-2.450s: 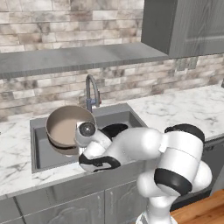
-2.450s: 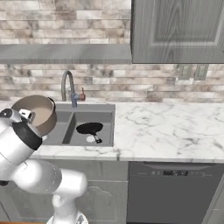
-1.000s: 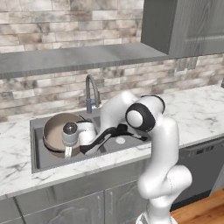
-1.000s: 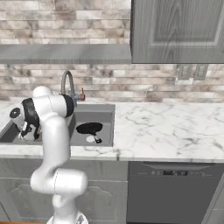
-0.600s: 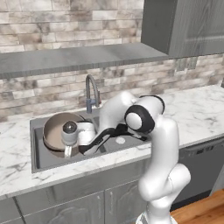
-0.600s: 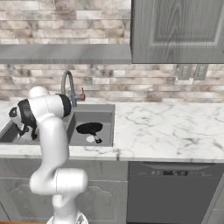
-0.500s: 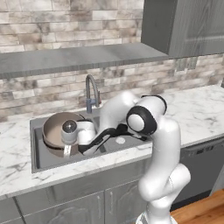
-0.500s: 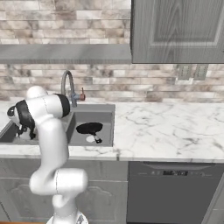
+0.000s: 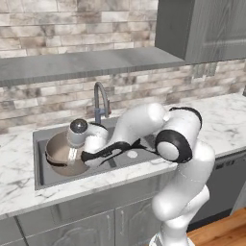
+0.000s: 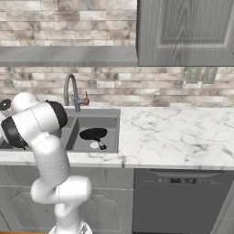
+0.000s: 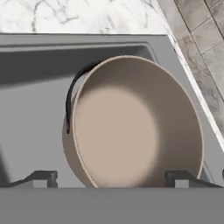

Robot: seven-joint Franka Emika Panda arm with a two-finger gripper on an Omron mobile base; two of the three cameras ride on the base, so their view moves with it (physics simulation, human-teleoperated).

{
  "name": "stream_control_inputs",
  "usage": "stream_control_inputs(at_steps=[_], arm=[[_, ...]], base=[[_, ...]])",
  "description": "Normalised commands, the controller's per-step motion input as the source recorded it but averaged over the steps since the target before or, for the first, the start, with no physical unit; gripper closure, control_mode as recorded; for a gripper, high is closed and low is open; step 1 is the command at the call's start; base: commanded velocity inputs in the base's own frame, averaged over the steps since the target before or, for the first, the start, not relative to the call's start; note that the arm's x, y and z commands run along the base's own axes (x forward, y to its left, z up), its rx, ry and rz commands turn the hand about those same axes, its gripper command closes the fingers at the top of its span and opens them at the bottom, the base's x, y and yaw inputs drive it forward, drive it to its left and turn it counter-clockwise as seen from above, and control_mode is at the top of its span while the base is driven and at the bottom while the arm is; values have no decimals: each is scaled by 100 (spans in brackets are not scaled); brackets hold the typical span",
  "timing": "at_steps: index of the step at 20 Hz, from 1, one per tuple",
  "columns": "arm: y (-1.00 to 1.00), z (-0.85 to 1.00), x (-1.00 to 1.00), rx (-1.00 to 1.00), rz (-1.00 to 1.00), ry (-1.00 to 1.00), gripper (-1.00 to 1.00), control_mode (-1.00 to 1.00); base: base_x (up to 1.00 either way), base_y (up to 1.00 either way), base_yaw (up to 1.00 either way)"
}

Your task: Move the pot and pan from the stove into the sink.

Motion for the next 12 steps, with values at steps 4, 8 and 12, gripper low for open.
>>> stream_control_inputs(at_steps=[4, 8, 12], arm=[[0, 100, -40, 4, 0, 1, -100, -100], [0, 89, -64, 2, -1, 1, -100, -100], [-27, 49, -85, 5, -4, -4, -100, -100]], base=[[0, 0, 0], [0, 0, 0], [0, 0, 0]])
